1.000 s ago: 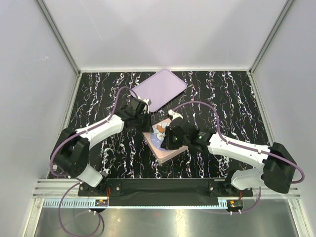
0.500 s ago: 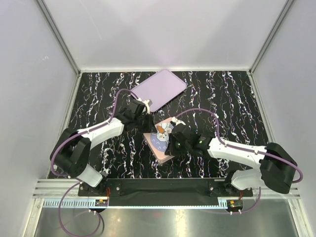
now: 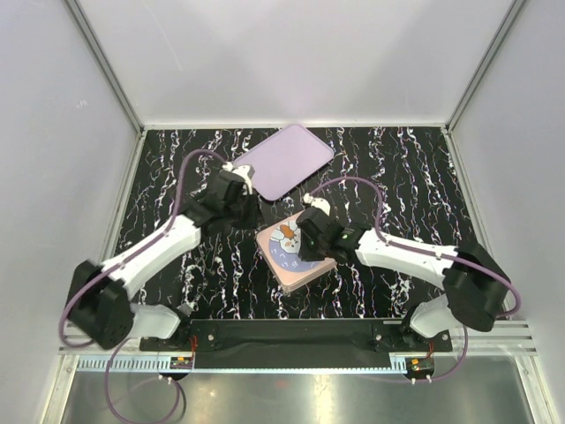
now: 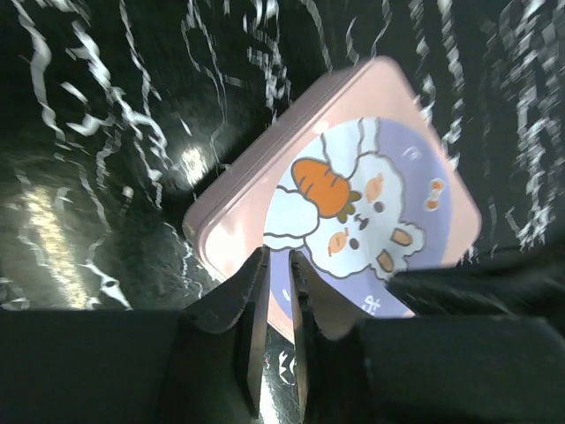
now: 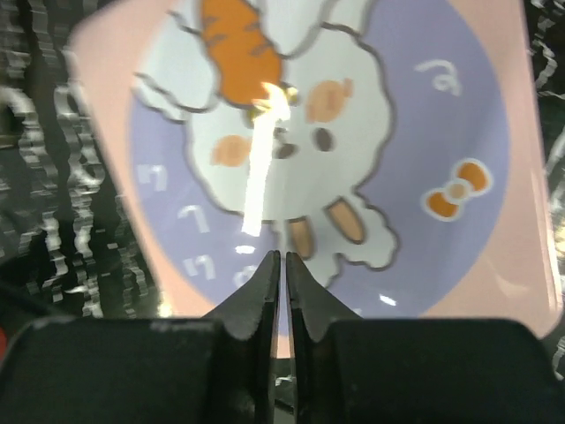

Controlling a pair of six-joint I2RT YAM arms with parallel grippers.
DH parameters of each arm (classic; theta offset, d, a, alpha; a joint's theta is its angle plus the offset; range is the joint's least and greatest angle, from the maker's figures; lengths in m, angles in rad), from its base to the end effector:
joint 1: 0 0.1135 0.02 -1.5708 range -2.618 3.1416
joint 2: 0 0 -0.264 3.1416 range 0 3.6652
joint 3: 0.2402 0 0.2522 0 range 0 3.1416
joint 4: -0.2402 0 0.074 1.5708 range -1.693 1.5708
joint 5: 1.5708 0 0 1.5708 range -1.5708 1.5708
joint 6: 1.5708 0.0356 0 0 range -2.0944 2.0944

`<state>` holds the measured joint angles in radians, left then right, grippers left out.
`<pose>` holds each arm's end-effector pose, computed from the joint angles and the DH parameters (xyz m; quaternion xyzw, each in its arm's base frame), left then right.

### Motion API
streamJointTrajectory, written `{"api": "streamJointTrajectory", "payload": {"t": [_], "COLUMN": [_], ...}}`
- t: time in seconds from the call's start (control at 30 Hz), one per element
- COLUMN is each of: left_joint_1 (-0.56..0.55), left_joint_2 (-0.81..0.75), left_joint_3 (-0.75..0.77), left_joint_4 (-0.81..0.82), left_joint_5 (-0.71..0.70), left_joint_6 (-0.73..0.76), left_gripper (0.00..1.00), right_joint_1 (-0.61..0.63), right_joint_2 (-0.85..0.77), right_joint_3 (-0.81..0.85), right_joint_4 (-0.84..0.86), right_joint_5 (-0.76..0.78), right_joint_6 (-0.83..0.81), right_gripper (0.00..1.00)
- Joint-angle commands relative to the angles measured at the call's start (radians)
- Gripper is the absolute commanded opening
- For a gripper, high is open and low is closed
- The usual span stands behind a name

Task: Pack the chocolate

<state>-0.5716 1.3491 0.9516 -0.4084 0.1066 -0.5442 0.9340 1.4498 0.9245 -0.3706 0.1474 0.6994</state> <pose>0.2392 -0.1583 0.2526 0.0326 0.9261 -0.2392 0.2900 0.1816 0.2368 0.2194 -0.0859 0.9374 0.1931 0.2767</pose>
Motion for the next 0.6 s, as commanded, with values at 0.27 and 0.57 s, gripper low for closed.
{"api": "streamJointTrajectory", "payload": {"t": [0.27,0.57], "left_joint_1": [0.012,0.012], "left_joint_2": [-0.410,-0.620], "left_joint_3": [0.100,0.138], "left_joint_4": [-0.052,-0.004], "left_joint_5": [-0.113,-0.028], "left_joint_6": [0.122,0.182], "left_gripper": [0.99,0.99], "right_joint_1": [-0.012,-0.012], "right_joint_2": [-0.212,-0.416], "right_joint_3": [0.213,0.384], "right_joint_4": [-0.373,-0.600], "right_joint_5": [0.297,0.582], "right_joint_6": [-0.052,-0.054], "right_gripper": [0.83,1.00]}}
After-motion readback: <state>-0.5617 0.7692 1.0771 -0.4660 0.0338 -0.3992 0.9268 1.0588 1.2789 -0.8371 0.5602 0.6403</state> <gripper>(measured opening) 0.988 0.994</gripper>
